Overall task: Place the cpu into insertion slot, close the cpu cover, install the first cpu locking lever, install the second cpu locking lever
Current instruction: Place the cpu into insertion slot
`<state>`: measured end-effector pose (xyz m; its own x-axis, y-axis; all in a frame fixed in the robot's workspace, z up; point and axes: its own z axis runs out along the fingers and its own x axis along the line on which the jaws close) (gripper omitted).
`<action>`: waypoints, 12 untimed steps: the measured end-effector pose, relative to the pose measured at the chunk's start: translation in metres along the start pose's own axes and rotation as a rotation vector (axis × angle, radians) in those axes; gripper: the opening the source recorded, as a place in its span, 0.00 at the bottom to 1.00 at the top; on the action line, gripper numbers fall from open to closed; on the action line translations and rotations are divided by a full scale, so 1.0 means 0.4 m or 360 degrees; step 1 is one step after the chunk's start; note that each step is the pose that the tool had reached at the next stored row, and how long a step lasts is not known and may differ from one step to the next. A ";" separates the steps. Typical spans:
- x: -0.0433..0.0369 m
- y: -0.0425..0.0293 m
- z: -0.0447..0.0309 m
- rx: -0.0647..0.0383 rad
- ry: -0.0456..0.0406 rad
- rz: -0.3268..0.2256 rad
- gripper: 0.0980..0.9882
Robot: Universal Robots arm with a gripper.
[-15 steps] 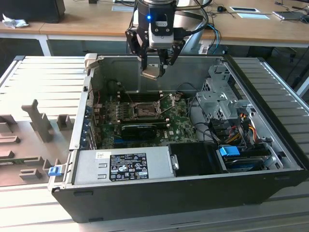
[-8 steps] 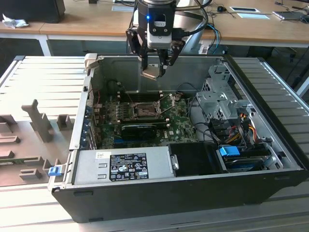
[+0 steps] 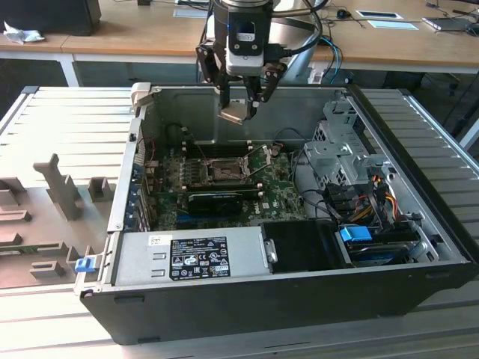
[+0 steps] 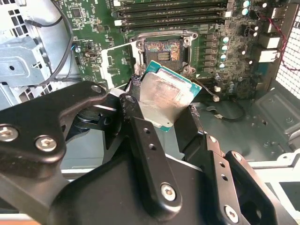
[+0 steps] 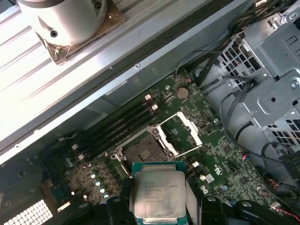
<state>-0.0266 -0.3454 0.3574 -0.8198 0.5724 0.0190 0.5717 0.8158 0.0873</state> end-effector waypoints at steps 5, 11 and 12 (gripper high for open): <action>0.000 0.000 0.000 -0.0001 -0.0004 0.0043 0.49; 0.000 0.000 0.001 -0.0002 -0.0008 0.0086 0.49; 0.000 0.000 0.001 -0.0002 -0.0008 0.0092 0.49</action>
<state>-0.0266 -0.3454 0.3571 -0.7852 0.6189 0.0190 0.6180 0.7813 0.0873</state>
